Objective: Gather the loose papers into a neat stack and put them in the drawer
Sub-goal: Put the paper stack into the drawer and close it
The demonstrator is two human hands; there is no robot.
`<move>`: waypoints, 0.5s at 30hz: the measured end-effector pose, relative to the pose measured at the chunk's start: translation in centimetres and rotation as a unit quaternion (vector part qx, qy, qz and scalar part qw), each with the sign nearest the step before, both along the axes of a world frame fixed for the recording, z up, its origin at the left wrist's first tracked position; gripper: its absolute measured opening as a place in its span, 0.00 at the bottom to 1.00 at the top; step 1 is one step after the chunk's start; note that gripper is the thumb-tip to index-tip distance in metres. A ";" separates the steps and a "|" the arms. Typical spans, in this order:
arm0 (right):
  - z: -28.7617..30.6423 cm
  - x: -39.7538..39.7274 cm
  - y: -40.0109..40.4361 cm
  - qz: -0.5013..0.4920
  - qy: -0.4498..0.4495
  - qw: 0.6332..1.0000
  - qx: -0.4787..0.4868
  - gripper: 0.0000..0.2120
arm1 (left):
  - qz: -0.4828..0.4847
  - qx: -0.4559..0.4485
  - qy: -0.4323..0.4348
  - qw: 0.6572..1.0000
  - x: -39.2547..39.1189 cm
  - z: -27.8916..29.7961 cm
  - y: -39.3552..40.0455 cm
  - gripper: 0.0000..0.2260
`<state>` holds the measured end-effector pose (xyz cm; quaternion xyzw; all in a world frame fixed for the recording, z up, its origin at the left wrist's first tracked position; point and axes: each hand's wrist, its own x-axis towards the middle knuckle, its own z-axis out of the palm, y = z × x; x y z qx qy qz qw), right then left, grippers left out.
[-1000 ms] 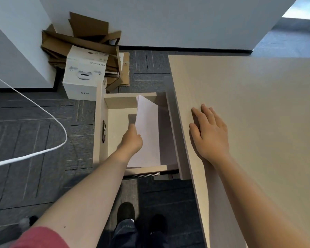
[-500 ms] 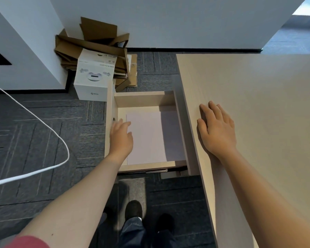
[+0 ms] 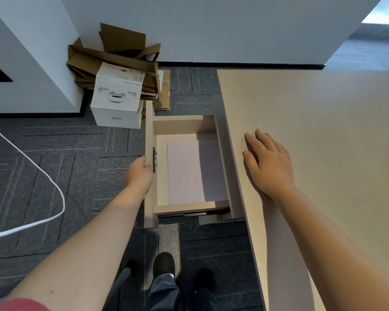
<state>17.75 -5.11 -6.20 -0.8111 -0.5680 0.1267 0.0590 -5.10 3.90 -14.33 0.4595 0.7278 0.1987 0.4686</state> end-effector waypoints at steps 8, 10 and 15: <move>-0.1 1.2 -0.3 0.030 0.005 1.000 0.000 0.27 | -0.069 -0.127 -0.202 0.969 4.3 0.5 -0.4 0.19; -0.1 1.1 -0.3 0.029 0.011 0.999 0.006 0.27 | -0.095 -0.159 -0.220 0.958 5.5 0.2 -0.6 0.20; -0.2 1.3 -0.2 0.029 0.018 0.999 0.006 0.27 | -0.137 -0.208 -0.253 0.935 8.4 -0.1 -0.9 0.20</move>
